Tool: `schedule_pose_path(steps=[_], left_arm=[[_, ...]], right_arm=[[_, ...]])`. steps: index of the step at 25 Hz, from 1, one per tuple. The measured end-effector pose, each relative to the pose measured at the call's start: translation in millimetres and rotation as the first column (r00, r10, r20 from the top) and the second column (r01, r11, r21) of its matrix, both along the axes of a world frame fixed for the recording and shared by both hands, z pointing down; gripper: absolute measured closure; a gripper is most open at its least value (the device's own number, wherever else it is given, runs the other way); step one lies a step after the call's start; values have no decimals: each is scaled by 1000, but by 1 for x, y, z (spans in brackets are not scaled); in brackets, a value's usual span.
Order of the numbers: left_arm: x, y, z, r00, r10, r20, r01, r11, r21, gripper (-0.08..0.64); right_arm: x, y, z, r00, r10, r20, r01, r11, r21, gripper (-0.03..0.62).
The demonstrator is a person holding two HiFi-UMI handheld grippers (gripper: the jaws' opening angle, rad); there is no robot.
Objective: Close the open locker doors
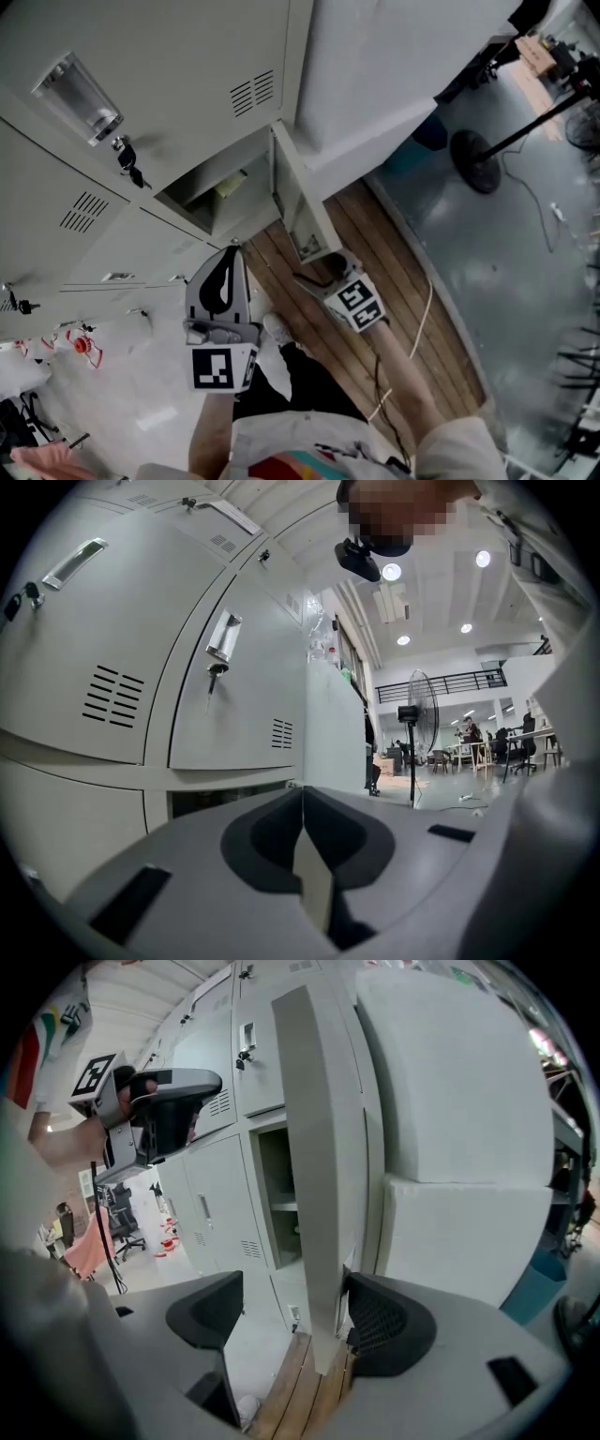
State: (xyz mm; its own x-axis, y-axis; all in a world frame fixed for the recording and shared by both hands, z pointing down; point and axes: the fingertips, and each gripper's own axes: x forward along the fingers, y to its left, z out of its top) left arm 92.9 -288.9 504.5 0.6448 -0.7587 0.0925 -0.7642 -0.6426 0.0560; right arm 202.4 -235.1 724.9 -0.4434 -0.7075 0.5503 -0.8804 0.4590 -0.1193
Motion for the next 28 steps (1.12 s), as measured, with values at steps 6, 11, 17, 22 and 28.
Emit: schedule_pose_path(steps=[6, 11, 17, 22, 28], left_arm=[[-20, -1, -2, 999, -36, 9, 36, 999, 17, 554], [-36, 0, -4, 997, -81, -3, 81, 997, 1, 554], [-62, -1, -3, 991, -130, 10, 130, 991, 0, 554], [-84, -2, -4, 984, -175, 12, 175, 985, 5, 554], [-106, -1, -4, 976, -217, 14, 217, 976, 1, 554]], right_arm=[[-28, -1, -3, 997, -75, 10, 75, 997, -12, 252], [-50, -2, 2, 992, -128, 20, 128, 991, -22, 252], [-74, -7, 5, 982, -186, 25, 186, 982, -29, 252], [-95, -14, 4, 974, -222, 31, 223, 974, -26, 252], [-118, -24, 3, 966, -257, 29, 257, 966, -23, 252]])
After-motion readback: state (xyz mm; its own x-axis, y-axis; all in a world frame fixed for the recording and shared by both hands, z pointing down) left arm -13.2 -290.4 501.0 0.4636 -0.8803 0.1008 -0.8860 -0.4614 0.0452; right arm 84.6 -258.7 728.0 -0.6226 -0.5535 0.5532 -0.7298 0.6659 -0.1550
